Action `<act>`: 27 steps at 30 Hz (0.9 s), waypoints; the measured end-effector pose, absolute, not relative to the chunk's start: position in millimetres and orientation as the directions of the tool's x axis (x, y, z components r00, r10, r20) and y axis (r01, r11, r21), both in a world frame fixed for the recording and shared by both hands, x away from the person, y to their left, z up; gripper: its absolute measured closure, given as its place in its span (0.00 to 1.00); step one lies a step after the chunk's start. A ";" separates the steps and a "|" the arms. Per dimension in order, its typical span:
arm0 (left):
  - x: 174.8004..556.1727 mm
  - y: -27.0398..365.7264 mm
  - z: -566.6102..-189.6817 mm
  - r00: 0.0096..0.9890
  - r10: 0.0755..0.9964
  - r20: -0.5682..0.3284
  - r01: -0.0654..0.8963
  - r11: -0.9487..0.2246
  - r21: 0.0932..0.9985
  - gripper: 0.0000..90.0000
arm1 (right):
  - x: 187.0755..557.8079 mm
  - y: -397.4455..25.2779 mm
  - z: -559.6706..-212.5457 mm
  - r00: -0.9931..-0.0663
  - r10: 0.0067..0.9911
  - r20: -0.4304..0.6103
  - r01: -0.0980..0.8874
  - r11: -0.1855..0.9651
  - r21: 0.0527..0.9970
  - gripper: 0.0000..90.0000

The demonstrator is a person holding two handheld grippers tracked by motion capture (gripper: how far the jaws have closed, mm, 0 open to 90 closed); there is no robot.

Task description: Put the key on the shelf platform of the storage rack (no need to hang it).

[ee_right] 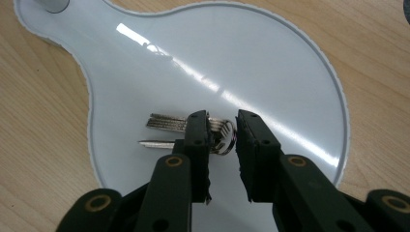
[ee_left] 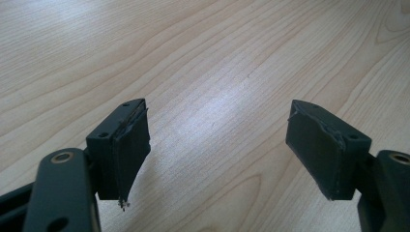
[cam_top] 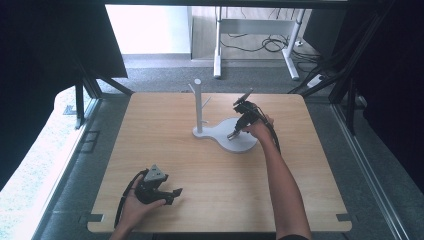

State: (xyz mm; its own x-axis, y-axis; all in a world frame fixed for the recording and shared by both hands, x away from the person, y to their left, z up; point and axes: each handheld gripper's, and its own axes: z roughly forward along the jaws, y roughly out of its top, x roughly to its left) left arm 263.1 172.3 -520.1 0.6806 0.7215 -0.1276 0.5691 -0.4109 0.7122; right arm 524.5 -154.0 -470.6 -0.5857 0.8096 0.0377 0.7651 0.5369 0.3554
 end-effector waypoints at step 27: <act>263.7 169.7 -522.6 0.684 0.718 -0.129 0.573 -0.419 0.704 0.26 | 496.1 -159.3 -448.9 -0.645 0.763 0.044 0.705 0.571 0.421 0.70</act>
State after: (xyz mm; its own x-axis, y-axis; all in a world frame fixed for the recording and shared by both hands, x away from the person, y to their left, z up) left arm 263.7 169.7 -522.6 0.6836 0.7183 -0.1293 0.5731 -0.4186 0.7045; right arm 496.1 -159.3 -448.9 -0.6448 0.7631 0.0442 0.7048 0.5712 0.4207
